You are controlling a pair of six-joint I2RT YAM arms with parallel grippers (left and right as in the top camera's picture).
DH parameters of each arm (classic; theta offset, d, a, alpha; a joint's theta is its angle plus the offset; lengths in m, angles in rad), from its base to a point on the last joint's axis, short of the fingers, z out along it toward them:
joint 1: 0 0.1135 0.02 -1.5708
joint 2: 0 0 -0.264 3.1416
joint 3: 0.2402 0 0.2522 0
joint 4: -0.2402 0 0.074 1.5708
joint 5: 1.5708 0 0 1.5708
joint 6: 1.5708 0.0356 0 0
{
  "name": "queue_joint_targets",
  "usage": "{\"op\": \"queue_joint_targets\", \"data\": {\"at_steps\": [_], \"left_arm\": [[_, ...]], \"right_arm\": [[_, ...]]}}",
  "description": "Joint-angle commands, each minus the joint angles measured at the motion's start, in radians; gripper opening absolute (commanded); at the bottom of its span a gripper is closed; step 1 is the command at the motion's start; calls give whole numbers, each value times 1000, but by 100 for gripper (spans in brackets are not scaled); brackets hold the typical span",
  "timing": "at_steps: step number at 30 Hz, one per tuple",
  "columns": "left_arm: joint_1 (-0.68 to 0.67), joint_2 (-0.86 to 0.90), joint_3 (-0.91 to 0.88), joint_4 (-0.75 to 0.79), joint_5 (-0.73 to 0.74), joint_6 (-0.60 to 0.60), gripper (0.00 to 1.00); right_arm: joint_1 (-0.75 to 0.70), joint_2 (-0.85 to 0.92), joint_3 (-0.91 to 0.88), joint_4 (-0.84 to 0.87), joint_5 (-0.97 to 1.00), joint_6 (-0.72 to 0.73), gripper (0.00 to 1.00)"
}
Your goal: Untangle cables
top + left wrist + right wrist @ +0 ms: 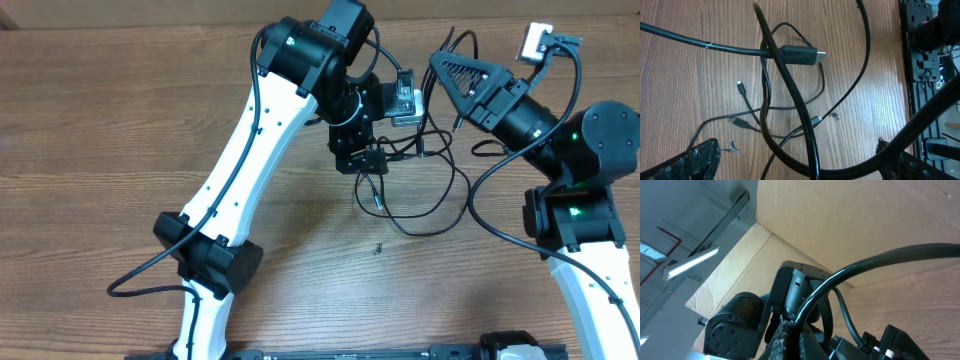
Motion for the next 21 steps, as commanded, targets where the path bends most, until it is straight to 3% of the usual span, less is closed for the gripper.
{"op": "queue_joint_targets", "data": {"at_steps": [1, 2, 3, 5, 7, 11, 14, 21], "left_arm": [[-2, 15, 0, 8, 27, -7, 100], [-3, 15, 0, 10, 27, -7, 99], [-3, 15, 0, 18, 27, -6, 79], [-3, 15, 0, 45, 21, -7, 20], [-3, 15, 0, 67, 24, -8, 4], [-5, 15, 0, 129, 27, -10, 4], [4, 15, 0, 168, -8, -83, 4], [78, 13, 3, 280, -376, -510, 4]], "right_arm": [[-6, -22, 20, -3, -10, 0, 4], [-6, -22, 20, -3, -10, -3, 4], [-6, -22, 20, -3, -10, -3, 4], [-6, -22, 20, -3, -10, -2, 4], [-6, -22, 20, -3, -10, -2, 4], [-6, -22, 20, -3, -11, -2, 4], [-6, -22, 20, -4, -16, -2, 4], [-34, -22, 20, -101, -16, -40, 4]]}}
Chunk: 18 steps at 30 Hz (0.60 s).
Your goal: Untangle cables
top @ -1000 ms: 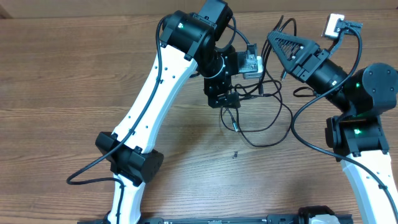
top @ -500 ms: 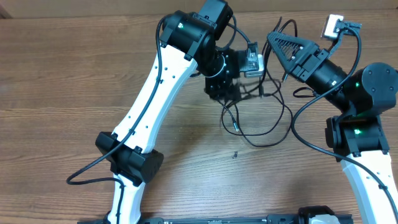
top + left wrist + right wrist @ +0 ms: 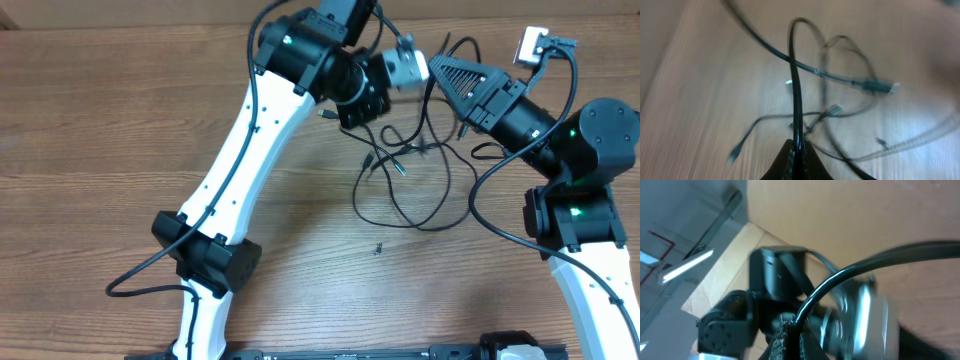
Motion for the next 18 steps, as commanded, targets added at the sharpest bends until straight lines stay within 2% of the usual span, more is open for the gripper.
{"op": "queue_joint_targets", "data": {"at_steps": [1, 6, 12, 18], "left_arm": [[77, 11, 3, 34, -264, -323, 4], [193, -9, 3, 45, -287, -441, 4], [358, -22, 3, 17, -290, -541, 4], [447, -22, 3, -31, -320, -570, 4]], "right_arm": [[-32, -21, 20, -43, -8, -42, 4], [-94, -21, 20, -146, 0, -105, 4], [-204, -21, 20, -328, 37, -249, 4], [-298, -21, 20, -488, 125, -360, 4]]}}
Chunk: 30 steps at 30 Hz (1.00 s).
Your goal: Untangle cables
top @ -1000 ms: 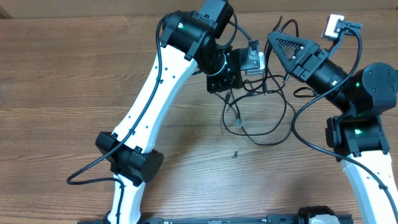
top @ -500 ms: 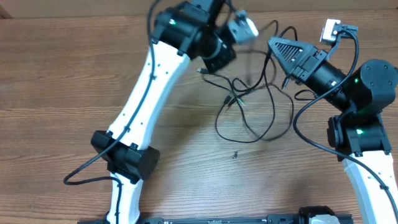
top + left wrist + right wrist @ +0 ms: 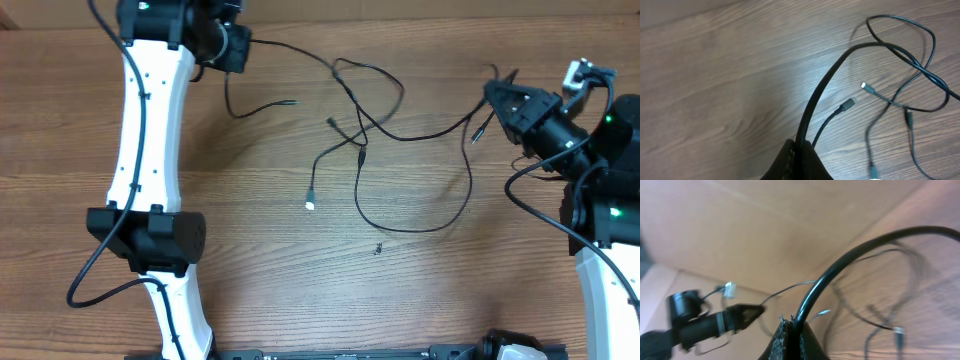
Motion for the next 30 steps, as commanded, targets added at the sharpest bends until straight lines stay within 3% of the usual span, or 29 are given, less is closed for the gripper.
{"op": "queue_joint_targets", "data": {"at_steps": [1, 4, 6, 10, 12, 15, 21, 29, 30], "left_arm": [[33, -22, 3, -16, -49, -63, 4], [59, -22, 3, -32, -85, -119, 4], [61, -22, 3, -36, -87, -119, 4], [61, -22, 3, -42, -103, -139, 4], [61, -22, 3, -42, -108, -148, 4], [61, -22, 3, -44, -108, -145, 4], [55, -22, 3, -48, -33, -142, 4], [8, -22, 3, -64, 25, -93, 6], [0, -22, 3, -73, 15, -91, 19]], "right_arm": [[-43, -19, 20, -46, 77, -91, 4], [-61, -19, 20, -88, 90, -110, 4], [-61, -18, 20, -109, 90, -110, 14], [-61, -17, 20, -152, 89, -135, 15], [-61, -17, 20, -193, 90, -167, 40], [-61, -17, 20, -232, 89, -203, 63], [-38, -17, 20, -243, 68, -251, 89], [176, 45, 20, -188, 69, -505, 93], [216, 67, 20, -177, 79, -557, 94]]}}
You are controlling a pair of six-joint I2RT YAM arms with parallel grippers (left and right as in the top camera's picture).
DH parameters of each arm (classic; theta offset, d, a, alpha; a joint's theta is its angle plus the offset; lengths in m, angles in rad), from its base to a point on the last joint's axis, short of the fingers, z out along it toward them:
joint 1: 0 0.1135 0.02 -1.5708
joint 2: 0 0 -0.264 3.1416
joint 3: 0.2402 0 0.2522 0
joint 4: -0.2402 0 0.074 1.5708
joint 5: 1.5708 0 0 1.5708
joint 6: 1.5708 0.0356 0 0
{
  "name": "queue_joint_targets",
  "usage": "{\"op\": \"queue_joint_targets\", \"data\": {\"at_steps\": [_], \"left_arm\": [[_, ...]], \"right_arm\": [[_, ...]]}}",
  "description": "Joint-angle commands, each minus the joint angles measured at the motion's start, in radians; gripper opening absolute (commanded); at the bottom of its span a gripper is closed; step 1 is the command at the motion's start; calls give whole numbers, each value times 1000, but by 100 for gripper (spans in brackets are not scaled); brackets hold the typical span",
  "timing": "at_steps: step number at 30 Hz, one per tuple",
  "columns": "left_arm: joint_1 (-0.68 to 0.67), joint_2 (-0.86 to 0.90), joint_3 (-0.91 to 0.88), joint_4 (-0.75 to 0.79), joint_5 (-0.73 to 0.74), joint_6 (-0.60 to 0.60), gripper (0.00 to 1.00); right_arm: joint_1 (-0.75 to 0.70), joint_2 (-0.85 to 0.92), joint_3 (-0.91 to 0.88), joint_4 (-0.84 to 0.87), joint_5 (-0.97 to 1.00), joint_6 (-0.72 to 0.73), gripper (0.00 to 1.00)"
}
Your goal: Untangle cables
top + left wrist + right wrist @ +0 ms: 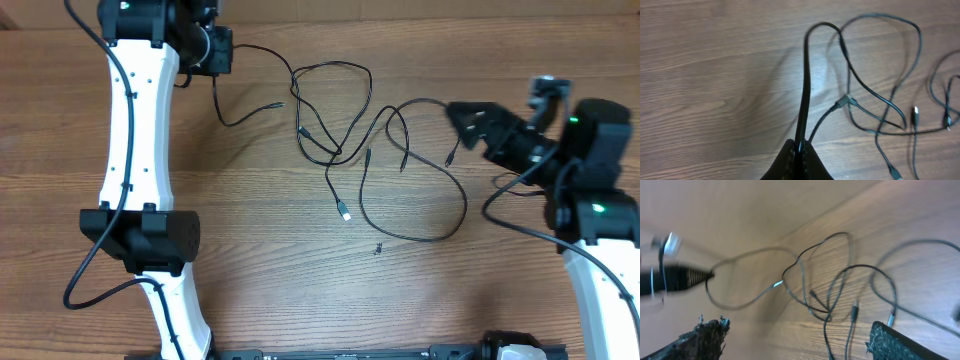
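Note:
Several thin black cables (340,150) lie loosely tangled on the wooden table (80,220), crossing near its middle. A silver plug (345,212) points toward the front. My left gripper (215,48) is at the far left back, shut on one black cable (806,90) that runs from its closed fingers (801,145) out to the tangle. My right gripper (458,113) hovers at the right of the tangle; its fingers (890,340) stand wide apart with nothing between them, and the cables (830,295) lie on the wood beyond them.
A wide cable loop (440,225) spreads toward the front right. Small dark specks (379,248) lie in front of it. The left arm's white links (135,150) stand along the table's left side. A beige wall (740,210) rises behind the table.
My right gripper was shut on a black cable held off the table; now it is open and the cable lies slack on the wood. The left gripper still holds its cable at the back left.
Both grippers were first close together over the tangle, the left open and the right shut on a cable. Then the left was shut on a cable too. Later the arms were far apart with the cables drawn out between them. Now the right has let go.

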Motion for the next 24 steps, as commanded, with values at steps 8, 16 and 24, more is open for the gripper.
{"op": "queue_joint_targets", "data": {"at_steps": [8, 16, 24], "left_arm": [[-37, -22, 3, -38, -73, 22, 100], [-26, -22, 3, -38, -226, -78, 100], [-26, -21, 3, -32, -245, -74, 100]], "right_arm": [[272, 224, 20, 140, 61, -370, 100], [412, 455, 20, 401, 168, -385, 100], [493, 653, 20, 631, 285, -430, 99]]}}
